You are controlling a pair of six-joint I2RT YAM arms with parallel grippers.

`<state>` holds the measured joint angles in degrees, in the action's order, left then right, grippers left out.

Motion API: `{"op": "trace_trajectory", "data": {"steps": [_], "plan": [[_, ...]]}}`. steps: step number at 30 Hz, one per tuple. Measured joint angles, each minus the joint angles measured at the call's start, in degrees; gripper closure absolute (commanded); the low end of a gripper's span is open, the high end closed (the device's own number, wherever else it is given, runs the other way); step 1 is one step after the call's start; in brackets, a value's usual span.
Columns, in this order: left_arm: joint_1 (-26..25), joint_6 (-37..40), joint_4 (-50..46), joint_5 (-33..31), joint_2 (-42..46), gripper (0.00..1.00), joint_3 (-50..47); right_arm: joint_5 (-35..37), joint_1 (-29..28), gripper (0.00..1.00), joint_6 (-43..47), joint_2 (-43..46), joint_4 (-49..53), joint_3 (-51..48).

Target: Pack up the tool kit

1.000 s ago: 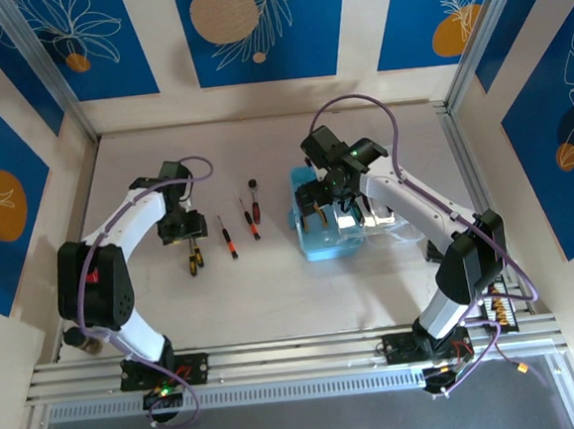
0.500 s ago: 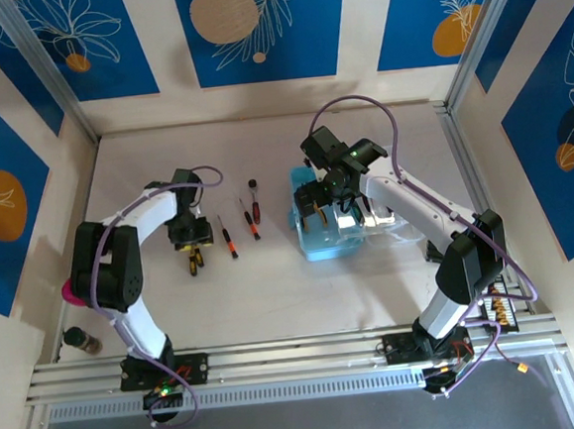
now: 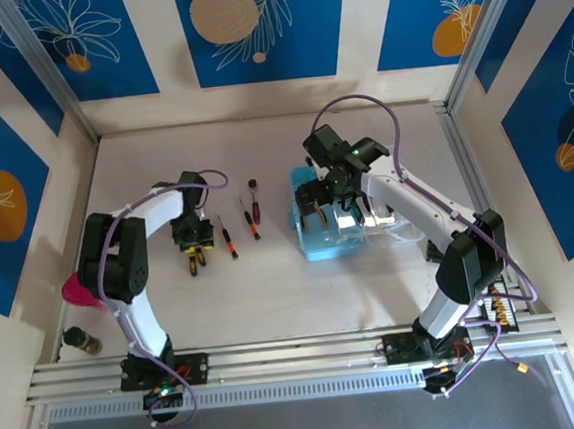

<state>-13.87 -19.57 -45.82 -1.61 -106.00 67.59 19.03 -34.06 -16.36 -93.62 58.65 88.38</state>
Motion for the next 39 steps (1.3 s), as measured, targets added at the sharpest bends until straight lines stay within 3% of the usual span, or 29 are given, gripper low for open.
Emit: {"op": "trace_trajectory", "data": {"steps": [11,21,29,34,39], "plan": [[-3.7,0.0,-2.8,-3.5,-1.8,1.00,3.1,-0.2,0.9,0.01,0.0,0.3,-0.5,-1.4],[-4.9,0.0,-3.3,0.2,0.2,1.00,5.8,-3.5,3.5,0.01,-0.3,6.4,-1.0,-4.1],[-5.2,-1.6,-2.7,14.4,11.6,1.00,14.3,-9.2,4.5,0.01,-0.9,9.3,-3.1,-5.2],[-6.9,-6.4,4.1,27.8,15.7,1.00,17.6,-18.1,4.3,0.01,-2.3,11.9,-8.8,-6.9],[-10.8,-12.1,11.6,36.1,15.9,1.00,18.2,-25.6,3.7,0.03,-5.0,12.8,-16.3,-7.2]]}}
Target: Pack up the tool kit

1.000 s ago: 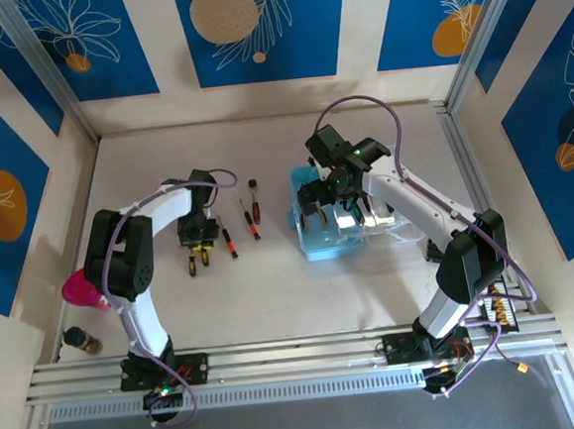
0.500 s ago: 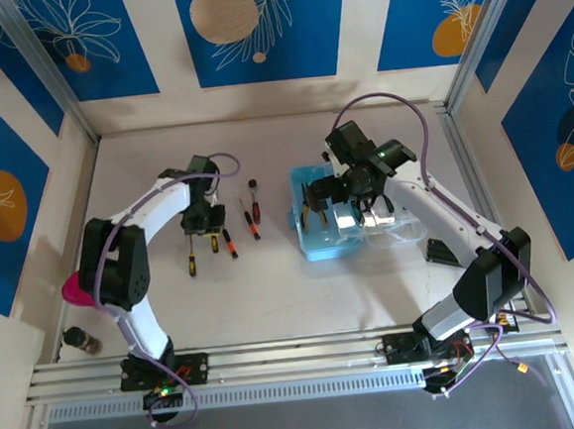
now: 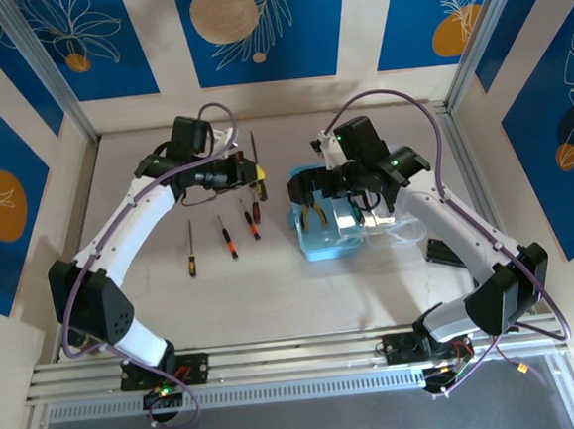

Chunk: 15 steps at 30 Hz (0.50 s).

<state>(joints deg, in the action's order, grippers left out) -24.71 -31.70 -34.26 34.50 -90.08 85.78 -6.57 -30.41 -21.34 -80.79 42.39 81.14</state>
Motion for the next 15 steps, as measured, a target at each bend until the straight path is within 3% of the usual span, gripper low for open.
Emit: {"op": "trace_trajectory", "data": {"steps": [6,13,15], "plan": [[-3.8,-4.7,6.1,4.9,-0.2,1.00,0.0,-4.8,-0.3,0.21,-2.7,-0.8,-4.6,0.2],[-4.5,-6.7,8.7,6.0,-0.9,1.00,0.0,-7.1,-0.8,0.49,-4.7,-3.3,-6.6,0.3],[-4.5,-7.0,8.9,6.3,-1.3,1.00,0.0,-7.4,-1.1,0.62,-5.2,-3.4,-7.4,0.3]]}}
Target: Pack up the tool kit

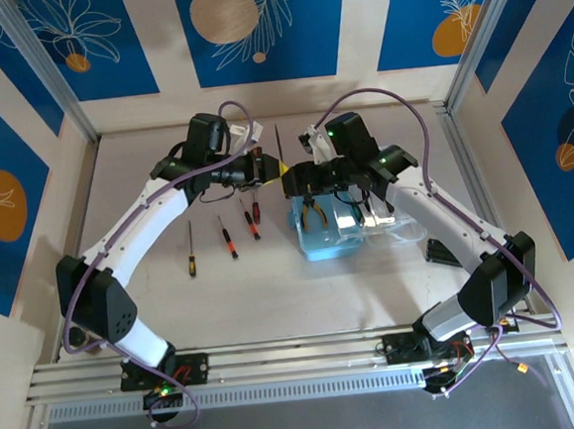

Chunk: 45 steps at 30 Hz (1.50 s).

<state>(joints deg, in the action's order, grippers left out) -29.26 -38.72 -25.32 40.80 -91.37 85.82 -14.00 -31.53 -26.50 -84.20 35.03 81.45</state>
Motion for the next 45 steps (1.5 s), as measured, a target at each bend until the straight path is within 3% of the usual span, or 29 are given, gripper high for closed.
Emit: {"op": "trace_trajectory", "data": {"steps": [3,8,15,17,18,22,25,33,40,45], "plan": [[-0.1,0.0,0.5,0.2,-0.3,1.00,0.0,-0.4,-0.4,0.80,-0.7,0.0,-1.0,0.0],[-0.2,-0.1,0.9,0.2,-0.7,1.00,0.0,0.0,-0.4,1.00,-1.9,-0.1,-1.1,0.0],[-0.2,0.5,0.1,-0.2,-0.9,1.00,0.5,0.0,0.3,1.00,-2.3,0.0,-0.8,0.0],[-0.3,2.1,-1.8,-0.8,-1.4,0.95,2.1,-0.4,0.9,1.00,-2.0,0.2,-0.7,0.0],[-0.3,3.2,-2.8,-1.3,-1.6,0.88,3.0,-0.9,1.3,1.00,-1.6,0.5,-0.6,0.0],[0.3,6.3,-5.1,-2.5,-1.5,0.25,4.4,-2.5,4.6,1.00,0.1,3.1,1.6,-0.8],[4.0,7.8,-7.6,-4.5,-1.5,0.00,4.4,-1.5,10.9,1.00,1.4,5.6,5.6,-2.0],[12.0,14.1,-16.4,-14.6,-0.2,0.00,4.3,5.4,20.7,1.00,6.7,9.1,16.4,-5.8],[13.2,19.8,-25.1,-28.0,0.7,0.00,0.7,16.9,23.2,1.00,11.5,3.4,25.1,-5.2],[13.5,21.3,-27.6,-32.4,0.8,0.00,-3.2,22.9,23.2,1.00,13.0,-2.1,28.2,-4.2]]}}
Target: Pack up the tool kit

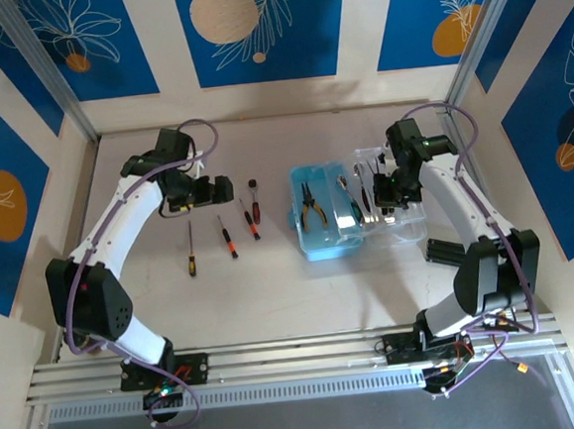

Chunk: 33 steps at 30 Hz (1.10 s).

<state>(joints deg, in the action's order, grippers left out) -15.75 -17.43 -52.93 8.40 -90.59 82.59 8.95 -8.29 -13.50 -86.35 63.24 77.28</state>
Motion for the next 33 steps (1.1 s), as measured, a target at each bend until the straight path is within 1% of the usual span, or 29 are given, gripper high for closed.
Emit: {"op": "trace_trajectory", "data": {"steps": [6,16,19,23,27,29,33], "plan": [[0.1,0.1,-0.4,-1.2,0.0,0.00,-1.1,4.3,-0.8,1.00,0.8,-2.2,1.0,0.4],[0.2,0.5,0.1,-1.2,0.0,0.00,-1.9,6.8,-2.8,0.99,1.5,-4.8,0.9,1.2],[0.2,0.5,0.2,-1.2,0.0,0.00,-2.1,7.4,-3.0,0.91,1.4,-5.6,0.9,1.6],[0.2,0.5,0.2,-1.2,0.0,0.00,-2.2,8.2,-3.0,0.85,1.4,-6.2,1.3,2.7],[0.2,0.5,0.2,-1.2,0.0,0.00,-2.2,9.6,-3.0,0.75,1.5,-6.2,2.0,4.3],[0.2,0.6,0.2,-1.2,0.0,0.00,-2.2,10.3,-2.9,0.70,1.4,-6.1,2.3,5.0],[0.2,0.9,0.2,-1.2,0.0,0.00,-2.2,10.8,-3.0,0.56,1.5,-6.1,3.0,6.6]]}}
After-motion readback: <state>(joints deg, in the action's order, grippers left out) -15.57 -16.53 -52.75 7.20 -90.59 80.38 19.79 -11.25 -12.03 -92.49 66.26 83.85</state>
